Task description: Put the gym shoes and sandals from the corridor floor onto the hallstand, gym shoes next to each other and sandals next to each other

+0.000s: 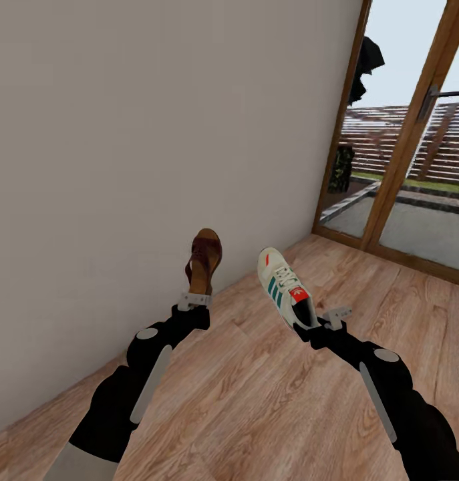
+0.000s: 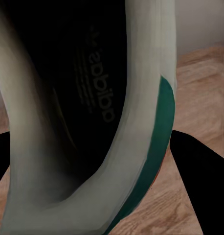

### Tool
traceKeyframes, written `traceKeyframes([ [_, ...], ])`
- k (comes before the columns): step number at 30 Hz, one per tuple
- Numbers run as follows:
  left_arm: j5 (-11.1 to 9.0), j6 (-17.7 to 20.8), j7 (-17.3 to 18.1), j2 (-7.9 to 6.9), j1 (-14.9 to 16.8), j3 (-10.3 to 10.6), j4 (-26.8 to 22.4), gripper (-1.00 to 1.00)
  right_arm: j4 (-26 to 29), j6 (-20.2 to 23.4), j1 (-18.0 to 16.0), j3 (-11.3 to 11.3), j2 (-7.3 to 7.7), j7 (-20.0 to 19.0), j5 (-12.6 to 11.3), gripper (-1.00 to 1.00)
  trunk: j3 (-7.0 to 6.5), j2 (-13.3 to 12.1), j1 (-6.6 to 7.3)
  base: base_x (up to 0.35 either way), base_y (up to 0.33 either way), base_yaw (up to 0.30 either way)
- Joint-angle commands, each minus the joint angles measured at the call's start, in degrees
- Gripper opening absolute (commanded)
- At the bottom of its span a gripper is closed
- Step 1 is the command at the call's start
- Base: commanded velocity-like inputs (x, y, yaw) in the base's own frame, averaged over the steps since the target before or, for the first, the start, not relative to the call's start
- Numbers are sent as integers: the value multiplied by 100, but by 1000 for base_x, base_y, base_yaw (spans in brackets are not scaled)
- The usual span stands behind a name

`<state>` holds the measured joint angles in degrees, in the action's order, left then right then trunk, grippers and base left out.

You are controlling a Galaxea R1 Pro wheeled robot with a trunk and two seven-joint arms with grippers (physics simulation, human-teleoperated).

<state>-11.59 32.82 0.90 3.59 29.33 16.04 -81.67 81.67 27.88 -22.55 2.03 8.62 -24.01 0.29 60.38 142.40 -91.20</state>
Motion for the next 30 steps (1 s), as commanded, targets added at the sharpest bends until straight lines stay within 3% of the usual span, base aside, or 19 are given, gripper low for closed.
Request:
traceKeyframes([
  [1,-10,31,10,1,3,-4,-7,-100,7,34,-4,8,-1,-28,-2,-100,6,2,-2,344,0,-253],
  [30,-10,31,11,1,3,-4,-7,-100,-2,34,-4,8,-1,-25,-2,-100,6,2,-2,345,0,-253],
])
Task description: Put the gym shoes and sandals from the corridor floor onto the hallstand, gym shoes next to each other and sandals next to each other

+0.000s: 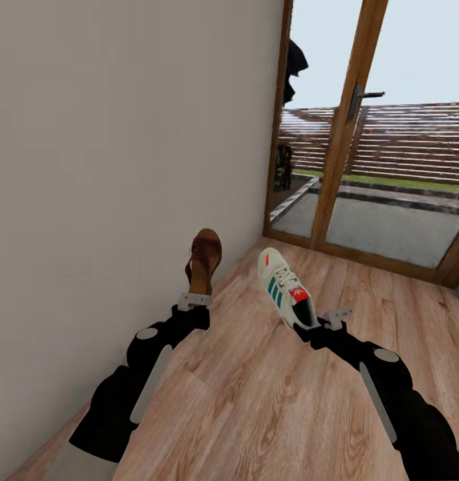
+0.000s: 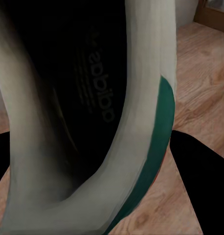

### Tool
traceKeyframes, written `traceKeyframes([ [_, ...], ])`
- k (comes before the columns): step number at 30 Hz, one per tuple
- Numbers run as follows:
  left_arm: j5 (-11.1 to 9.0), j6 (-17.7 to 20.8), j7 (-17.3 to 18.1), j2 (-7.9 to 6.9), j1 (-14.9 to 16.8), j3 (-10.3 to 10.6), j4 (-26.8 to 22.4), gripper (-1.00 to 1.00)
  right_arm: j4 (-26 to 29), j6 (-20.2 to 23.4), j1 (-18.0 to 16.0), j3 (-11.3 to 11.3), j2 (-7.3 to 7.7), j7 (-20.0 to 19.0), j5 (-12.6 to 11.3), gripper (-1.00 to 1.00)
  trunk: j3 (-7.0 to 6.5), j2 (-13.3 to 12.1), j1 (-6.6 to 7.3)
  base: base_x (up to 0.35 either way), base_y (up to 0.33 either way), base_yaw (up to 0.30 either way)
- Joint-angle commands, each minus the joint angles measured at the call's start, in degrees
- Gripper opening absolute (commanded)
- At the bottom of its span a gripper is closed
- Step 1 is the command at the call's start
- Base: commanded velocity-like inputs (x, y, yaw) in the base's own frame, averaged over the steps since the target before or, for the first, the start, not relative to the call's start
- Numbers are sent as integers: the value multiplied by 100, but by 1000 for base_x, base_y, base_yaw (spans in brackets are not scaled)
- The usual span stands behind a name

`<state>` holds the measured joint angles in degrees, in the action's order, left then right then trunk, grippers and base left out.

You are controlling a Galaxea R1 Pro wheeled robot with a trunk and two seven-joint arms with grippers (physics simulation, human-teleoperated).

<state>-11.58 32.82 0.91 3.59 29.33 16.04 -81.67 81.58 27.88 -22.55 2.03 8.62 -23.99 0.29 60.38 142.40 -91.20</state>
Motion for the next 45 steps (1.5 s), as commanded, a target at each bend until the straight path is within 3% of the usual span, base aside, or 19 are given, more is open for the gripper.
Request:
traceKeyframes([
  [1,-11,31,9,1,3,-5,-7,-100,7,34,-4,8,-1,-27,-3,-100,6,2,-2,346,0,-253],
  [45,-11,31,11,1,3,-5,-7,-100,11,34,-4,8,-1,-27,-1,-100,6,2,-2,346,0,-253],
])
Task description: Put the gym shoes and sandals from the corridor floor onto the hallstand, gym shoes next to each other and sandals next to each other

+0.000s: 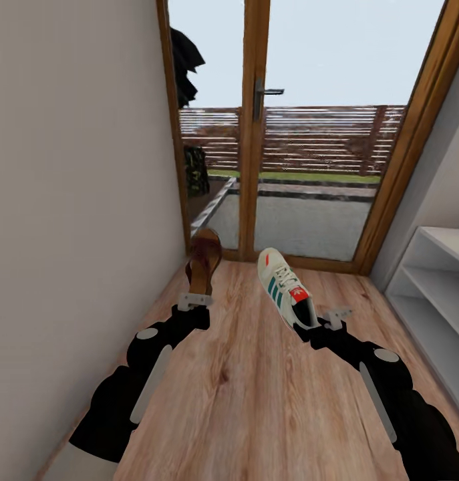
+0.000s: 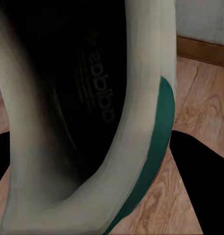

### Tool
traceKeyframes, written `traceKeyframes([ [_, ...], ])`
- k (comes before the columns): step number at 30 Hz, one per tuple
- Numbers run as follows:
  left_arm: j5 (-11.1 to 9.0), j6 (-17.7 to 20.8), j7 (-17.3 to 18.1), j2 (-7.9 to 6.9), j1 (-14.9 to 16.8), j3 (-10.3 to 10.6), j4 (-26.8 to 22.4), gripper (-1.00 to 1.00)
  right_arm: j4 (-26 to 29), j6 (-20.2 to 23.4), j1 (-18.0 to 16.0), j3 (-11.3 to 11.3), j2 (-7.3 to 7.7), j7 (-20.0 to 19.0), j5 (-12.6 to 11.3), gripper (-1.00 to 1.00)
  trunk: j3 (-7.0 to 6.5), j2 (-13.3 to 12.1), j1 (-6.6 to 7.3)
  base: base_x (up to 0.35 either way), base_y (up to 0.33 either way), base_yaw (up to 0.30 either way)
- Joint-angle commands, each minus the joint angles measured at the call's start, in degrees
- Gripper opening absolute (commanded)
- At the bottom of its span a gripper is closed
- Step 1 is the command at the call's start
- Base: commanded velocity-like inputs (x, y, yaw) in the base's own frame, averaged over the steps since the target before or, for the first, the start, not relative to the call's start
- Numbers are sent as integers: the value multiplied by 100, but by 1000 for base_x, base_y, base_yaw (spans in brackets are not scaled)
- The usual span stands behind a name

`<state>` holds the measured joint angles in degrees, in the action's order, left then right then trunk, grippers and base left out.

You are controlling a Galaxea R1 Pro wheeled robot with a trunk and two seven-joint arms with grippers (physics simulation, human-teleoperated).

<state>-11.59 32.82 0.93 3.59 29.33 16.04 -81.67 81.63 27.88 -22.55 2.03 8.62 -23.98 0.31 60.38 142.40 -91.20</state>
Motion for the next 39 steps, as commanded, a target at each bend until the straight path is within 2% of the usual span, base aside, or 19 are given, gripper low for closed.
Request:
traceKeyframes([
  [1,-10,31,11,1,3,-5,-5,-100,5,34,-4,8,-1,-29,-3,-100,6,2,-2,346,0,-253],
  [14,-13,28,13,1,3,-5,2,-100,2,34,-6,8,-1,-32,-4,-100,6,2,-2,346,0,-97],
  [39,-15,28,11,1,3,-6,3,-100,-6,34,-4,-1,-1,-36,-4,-100,6,2,-2,346,0,-249],
])
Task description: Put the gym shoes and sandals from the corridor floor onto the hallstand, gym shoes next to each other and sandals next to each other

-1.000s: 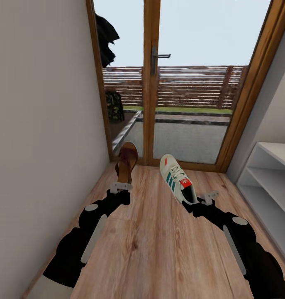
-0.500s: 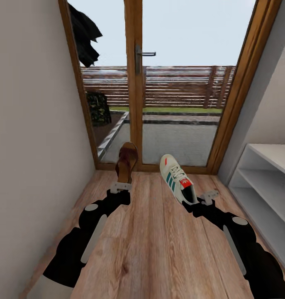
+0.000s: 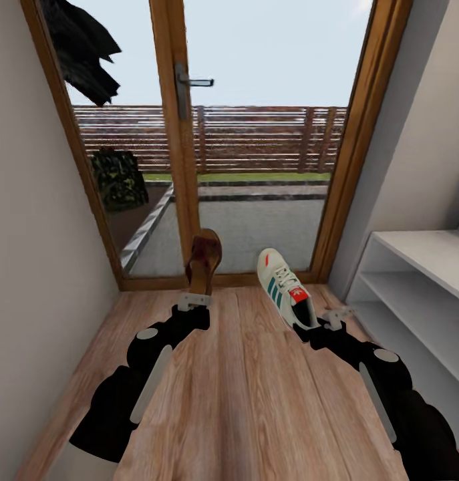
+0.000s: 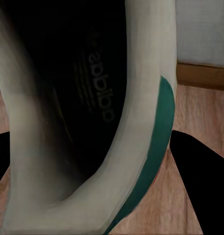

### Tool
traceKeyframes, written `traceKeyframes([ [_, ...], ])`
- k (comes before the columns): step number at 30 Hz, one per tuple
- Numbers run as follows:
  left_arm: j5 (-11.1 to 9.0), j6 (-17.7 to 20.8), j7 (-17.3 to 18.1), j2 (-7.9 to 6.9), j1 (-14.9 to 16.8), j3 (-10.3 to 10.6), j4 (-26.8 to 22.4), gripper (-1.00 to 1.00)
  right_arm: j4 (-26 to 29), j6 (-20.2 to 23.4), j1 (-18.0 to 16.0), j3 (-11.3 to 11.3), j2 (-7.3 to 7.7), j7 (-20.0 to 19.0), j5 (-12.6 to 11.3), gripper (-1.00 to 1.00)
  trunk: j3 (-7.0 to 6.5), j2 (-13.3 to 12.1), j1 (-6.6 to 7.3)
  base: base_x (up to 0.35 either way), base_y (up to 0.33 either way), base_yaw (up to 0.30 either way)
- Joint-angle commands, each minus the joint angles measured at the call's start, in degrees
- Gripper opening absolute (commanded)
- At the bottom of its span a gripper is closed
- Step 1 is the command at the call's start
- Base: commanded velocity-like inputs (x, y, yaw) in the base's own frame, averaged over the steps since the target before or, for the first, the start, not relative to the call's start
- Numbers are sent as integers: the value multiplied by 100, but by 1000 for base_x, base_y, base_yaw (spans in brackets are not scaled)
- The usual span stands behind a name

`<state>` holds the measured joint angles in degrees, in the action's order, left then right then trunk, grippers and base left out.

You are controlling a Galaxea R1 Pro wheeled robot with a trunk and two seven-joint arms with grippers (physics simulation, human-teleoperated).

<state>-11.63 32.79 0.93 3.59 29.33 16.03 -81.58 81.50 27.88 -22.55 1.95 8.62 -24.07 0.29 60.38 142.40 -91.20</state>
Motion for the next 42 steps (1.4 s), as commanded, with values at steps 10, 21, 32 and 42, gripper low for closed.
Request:
traceKeyframes([
  [10,-13,34,11,1,3,-12,-7,-100,7,34,-4,7,-1,-27,-7,-100,6,2,-2,340,39,-254],
  [21,-15,26,12,1,3,-3,1,-100,7,34,-4,8,-3,-29,-10,-100,6,2,-2,211,142,-255],
  [32,-15,26,12,2,3,-3,1,-100,7,34,-4,7,-6,-30,-7,-100,6,2,-2,5,3,-257],
  [42,-15,26,12,4,3,-3,1,-100,7,34,-4,7,-2,-31,-10,-100,6,2,-2,36,120,-257],
])
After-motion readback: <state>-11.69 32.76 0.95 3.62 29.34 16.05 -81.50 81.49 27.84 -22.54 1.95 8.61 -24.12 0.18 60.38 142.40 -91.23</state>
